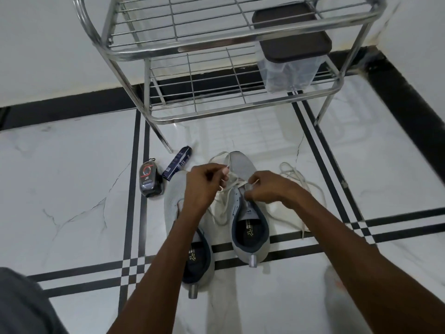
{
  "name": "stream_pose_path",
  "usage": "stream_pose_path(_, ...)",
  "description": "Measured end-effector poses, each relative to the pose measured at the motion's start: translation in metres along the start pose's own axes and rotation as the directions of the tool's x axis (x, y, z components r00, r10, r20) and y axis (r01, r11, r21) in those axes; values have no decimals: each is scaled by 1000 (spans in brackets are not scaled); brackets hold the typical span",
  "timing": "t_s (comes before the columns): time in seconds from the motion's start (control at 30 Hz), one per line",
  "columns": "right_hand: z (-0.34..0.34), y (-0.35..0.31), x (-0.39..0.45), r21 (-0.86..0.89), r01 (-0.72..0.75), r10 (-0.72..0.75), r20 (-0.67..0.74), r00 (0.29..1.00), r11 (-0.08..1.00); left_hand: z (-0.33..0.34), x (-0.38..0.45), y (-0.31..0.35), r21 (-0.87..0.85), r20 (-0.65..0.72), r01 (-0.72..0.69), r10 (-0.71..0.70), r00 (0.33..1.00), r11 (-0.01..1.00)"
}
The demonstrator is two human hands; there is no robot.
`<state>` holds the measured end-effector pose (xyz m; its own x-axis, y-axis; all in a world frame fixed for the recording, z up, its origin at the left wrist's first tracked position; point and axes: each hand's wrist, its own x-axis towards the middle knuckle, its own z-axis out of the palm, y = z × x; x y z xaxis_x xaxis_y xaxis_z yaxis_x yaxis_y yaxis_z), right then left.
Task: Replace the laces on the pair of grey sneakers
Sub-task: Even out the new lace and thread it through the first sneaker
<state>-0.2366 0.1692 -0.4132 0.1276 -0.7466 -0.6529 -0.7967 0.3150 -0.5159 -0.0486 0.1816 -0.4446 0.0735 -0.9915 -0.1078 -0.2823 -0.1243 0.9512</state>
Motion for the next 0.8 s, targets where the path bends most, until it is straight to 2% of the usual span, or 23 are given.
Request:
stream_pose_path(0.03,8,-1,-3,-70,25,-26,-9,1000,997,4,-2,-3,59,9,-14,13,1000,998)
stream_pose_path(0.1,26,1,-2,-203,90,-126,-176,976,975,12,-5,-6,115,44,-28,23,999,993)
stream_pose_path(0.17,41,7,2,-263,106,-194,-337,921,959,18,-6,-8,173,67,-55,44,997,983)
stream_pose_path(0.27,46,19,9,-163,140,-201,-457,866,977,23,-3,-7,310,60,-105,91,994,945)
stream_pose_path(0.33,42,28,12,27,194,-155,-503,850,981,25,-6,-7,378,71,-115,96,993,919)
stream_pose_path(0.43,37,38,12,361,162,-10,-390,921,918,32,-11,-9,452,97,-108,72,993,885)
stream_pose_path(0.5,35,43,11,500,134,39,-322,946,856,38,-13,-9,503,111,-97,47,993,859)
stream_pose_path(0.63,30,43,13,594,105,75,-271,960,797,46,-10,-6,560,90,-67,19,996,826)
stream_pose_path(0.8,31,48,15,620,90,83,-244,966,779,51,-9,-10,577,102,-61,3,995,815)
